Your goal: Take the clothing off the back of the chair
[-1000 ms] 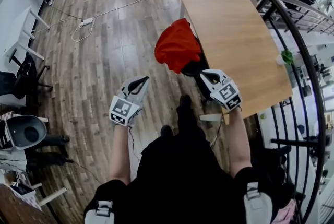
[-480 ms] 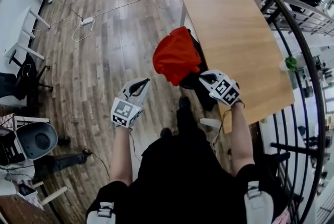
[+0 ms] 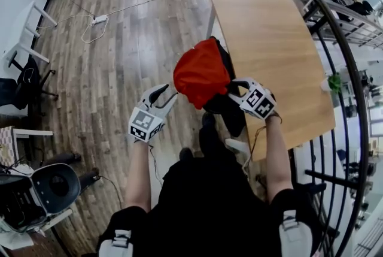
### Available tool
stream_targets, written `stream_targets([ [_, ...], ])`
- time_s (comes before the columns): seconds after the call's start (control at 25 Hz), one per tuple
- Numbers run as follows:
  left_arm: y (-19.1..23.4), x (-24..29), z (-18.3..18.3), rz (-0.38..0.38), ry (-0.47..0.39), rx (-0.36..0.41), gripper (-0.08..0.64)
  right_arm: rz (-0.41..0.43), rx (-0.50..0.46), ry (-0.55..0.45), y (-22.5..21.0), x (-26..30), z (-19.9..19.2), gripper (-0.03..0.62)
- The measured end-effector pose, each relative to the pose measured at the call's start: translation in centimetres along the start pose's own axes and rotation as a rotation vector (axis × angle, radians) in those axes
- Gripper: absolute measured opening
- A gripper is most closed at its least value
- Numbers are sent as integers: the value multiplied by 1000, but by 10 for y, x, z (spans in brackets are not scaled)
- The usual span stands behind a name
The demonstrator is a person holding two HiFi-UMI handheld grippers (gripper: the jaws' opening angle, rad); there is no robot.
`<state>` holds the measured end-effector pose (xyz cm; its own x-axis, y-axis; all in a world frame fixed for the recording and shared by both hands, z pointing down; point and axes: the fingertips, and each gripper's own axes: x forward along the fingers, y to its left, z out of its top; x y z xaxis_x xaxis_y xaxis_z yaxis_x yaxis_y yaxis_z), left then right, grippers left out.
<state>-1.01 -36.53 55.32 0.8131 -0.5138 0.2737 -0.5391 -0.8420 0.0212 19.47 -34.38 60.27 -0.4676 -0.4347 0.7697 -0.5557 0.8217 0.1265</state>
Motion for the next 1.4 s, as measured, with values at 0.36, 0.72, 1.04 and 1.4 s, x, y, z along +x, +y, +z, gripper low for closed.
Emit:
stream_targets([
  [0.36, 11, 36, -23, -78, 107, -22, 329, 55, -89, 21, -12, 17, 23, 318],
  [0.72, 8, 77, -22, -181, 140, 26, 403, 82, -201, -1, -16, 30, 43, 303],
  [1.04, 0, 88, -11, -328, 148, -6, 383, 74, -270, -16, -22, 42, 54, 204],
  [1.4, -4, 89, -9, -307, 104, -31, 192, 119, -263, -14, -16, 45, 53, 75],
])
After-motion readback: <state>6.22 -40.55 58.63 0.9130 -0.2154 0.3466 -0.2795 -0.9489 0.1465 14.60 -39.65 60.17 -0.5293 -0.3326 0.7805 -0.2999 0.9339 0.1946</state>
